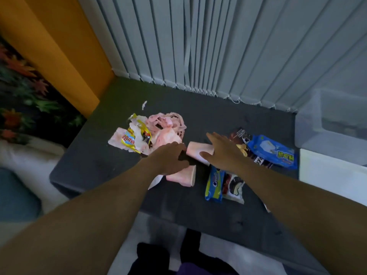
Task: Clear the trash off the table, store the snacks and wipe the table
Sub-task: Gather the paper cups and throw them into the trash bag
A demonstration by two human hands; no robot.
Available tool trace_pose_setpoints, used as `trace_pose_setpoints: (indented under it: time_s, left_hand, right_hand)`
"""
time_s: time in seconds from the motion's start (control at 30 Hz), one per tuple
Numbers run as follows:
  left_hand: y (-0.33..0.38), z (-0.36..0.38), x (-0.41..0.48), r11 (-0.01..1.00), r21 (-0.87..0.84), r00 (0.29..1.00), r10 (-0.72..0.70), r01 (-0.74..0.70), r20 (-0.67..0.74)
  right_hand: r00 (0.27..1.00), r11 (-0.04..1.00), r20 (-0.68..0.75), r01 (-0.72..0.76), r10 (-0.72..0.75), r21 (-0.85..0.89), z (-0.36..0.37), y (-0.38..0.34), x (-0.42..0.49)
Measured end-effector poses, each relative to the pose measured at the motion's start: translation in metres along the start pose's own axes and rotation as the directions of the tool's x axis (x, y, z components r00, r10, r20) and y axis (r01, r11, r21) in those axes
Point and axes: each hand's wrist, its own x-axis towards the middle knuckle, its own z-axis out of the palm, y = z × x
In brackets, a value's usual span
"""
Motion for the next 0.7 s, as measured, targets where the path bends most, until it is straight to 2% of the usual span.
trace_pose_setpoints:
  time_s: [0.07, 0.2, 0.37, 0.47, 0.6, 0.7]
  left_hand:
    - [-0.003, 0.014, 0.0, 1.0, 0.012, 0.995, 0.024, -0.025, 0.093]
    - [-0.012, 0.037, 0.001, 0.98, 0.179, 0.981, 0.05, -0.084, 0.187]
    - [-0.019, 0.048, 0.006, 0.977, 0.193, 0.993, 0.079, -0.095, 0.09]
    - [-0.017, 0.041, 0.003, 0.988, 0.132, 0.997, 0.071, -0.074, 0.03]
    - [-0.018, 0.03, -0.005, 0.995, -0.103, 1.0, 0.008, -0.01, -0.028]
    - [-0.021, 0.016, -0.013, 0.983, -0.181, 0.996, -0.042, 0.028, -0.077]
  right_hand:
    - [1.0, 1.0, 0.013, 0.015, -0.015, 0.007, 0.011, 0.003, 0.0]
    - [1.0, 0.999, -0.004, 0.002, -0.002, 0.043, 0.024, 0.003, -0.002]
    - [0.999, 0.996, -0.034, -0.021, 0.024, 0.082, 0.03, 0.001, -0.001]
    - [0.998, 0.996, -0.056, -0.03, 0.034, 0.082, 0.025, 0.0, 0.0]
    - [0.993, 0.994, -0.105, -0.033, 0.044, 0.101, 0.01, -0.007, 0.001]
    - [0.99, 0.988, -0.133, -0.035, 0.056, 0.15, -0.004, -0.015, 0.001]
